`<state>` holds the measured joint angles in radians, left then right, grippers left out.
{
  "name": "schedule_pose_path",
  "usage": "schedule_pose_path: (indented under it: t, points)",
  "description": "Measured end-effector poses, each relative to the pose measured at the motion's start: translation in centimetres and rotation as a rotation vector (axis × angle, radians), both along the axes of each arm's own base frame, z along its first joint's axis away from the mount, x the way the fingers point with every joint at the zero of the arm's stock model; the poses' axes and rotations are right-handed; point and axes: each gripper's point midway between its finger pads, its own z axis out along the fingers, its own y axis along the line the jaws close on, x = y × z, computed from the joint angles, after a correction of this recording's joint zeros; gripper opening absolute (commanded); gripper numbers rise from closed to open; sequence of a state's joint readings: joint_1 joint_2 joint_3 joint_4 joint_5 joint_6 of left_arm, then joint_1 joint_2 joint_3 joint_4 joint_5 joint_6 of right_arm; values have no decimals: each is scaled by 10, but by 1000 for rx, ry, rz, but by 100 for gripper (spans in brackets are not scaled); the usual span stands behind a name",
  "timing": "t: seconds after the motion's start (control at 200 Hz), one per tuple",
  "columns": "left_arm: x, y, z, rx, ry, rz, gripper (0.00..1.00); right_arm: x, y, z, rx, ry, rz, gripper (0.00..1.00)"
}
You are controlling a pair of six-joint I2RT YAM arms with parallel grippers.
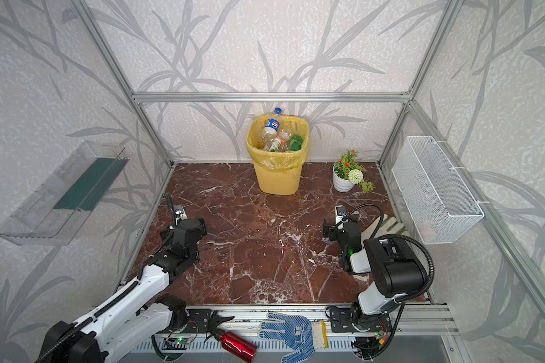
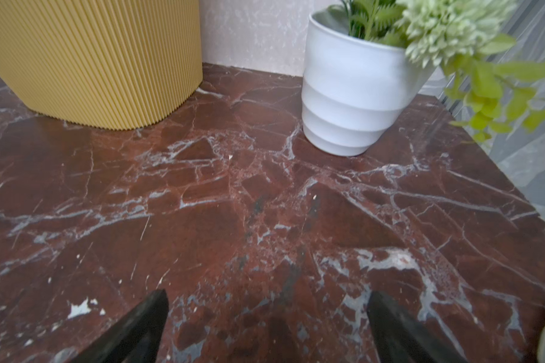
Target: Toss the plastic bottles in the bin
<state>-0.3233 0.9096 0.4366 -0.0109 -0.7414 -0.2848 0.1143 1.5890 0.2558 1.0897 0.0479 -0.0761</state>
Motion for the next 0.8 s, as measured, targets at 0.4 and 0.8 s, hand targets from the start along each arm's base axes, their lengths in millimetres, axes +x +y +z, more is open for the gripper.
schedule_pose_path:
  t: [0.4, 0.8]
  points:
    - [9, 36, -45, 31, -21, 117, 99, 26, 0, 16, 6, -2, -7, 99]
    - [53, 42, -47, -18, -126, 24, 99, 26, 0, 16, 5, 1, -7, 99]
